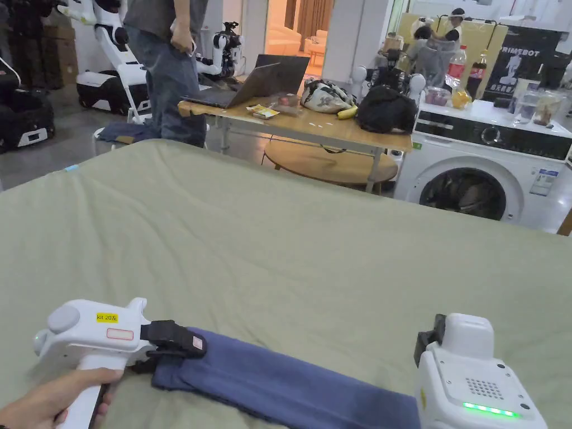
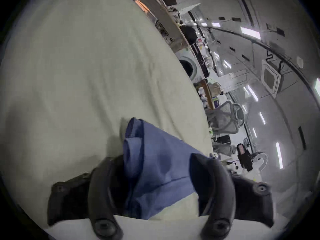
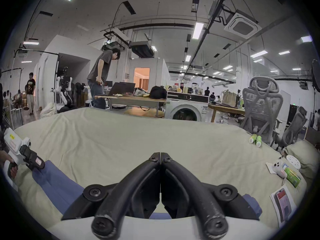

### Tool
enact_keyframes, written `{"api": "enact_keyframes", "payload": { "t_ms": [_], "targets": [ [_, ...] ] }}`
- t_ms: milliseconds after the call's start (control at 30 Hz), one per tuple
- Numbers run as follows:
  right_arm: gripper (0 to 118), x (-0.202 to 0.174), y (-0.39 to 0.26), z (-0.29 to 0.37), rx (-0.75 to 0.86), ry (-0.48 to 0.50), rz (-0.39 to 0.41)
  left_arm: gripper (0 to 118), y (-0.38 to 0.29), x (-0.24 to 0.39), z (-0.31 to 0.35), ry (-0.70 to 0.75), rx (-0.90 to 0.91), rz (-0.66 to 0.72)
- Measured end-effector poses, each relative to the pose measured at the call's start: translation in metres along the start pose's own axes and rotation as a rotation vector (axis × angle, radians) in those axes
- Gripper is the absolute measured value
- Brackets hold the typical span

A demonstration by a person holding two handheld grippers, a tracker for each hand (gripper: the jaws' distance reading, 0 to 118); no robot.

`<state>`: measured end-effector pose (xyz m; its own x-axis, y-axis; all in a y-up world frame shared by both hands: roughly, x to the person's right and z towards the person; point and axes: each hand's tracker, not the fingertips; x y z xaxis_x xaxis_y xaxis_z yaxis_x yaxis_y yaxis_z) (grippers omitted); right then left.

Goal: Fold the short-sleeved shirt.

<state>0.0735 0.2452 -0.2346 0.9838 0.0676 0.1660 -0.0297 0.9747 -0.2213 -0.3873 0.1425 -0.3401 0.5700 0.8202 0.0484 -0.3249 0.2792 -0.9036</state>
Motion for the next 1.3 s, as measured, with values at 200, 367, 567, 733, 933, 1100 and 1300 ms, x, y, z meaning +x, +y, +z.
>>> {"api": "enact_keyframes", "payload": {
  "t_ms": [200, 367, 567, 733, 933, 1100, 1300],
  "targets": [
    [0, 0.010, -0.005, -0.001, -0.020, -0.014, -0.013, 6, -0.013, 0.010, 0.002, 0.023, 0.002, -0.025],
    [0, 0.013, -0.003, -0.001, -0.020, -0.011, 0.006, 5, -0.013, 0.035, 0.026, -0.010, 0.021, -0.061],
    [0, 0.014, 0.002, -0.003, -0.011, -0.002, -0.002, 5, 0.005, 0.059, 0.058, -0.033, 0.068, -0.124],
    [0, 0.012, 0.004, -0.006, -0.013, 0.015, 0.003, 5, 0.020, 0.063, 0.097, 0.044, 0.149, -0.105],
    [0, 0.009, 0.004, -0.009, -0.017, 0.038, -0.008, 5, 0.019, 0.078, 0.099, 0.113, 0.130, -0.127],
    [0, 0.012, 0.004, -0.007, -0.019, 0.046, -0.016, 5, 0.008, 0.112, 0.076, -0.024, 0.084, -0.117],
    [0, 0.026, 0.003, -0.003, -0.024, 0.034, -0.025, 5, 0.015, 0.135, 0.028, -0.128, -0.020, -0.152]
  ]
}}
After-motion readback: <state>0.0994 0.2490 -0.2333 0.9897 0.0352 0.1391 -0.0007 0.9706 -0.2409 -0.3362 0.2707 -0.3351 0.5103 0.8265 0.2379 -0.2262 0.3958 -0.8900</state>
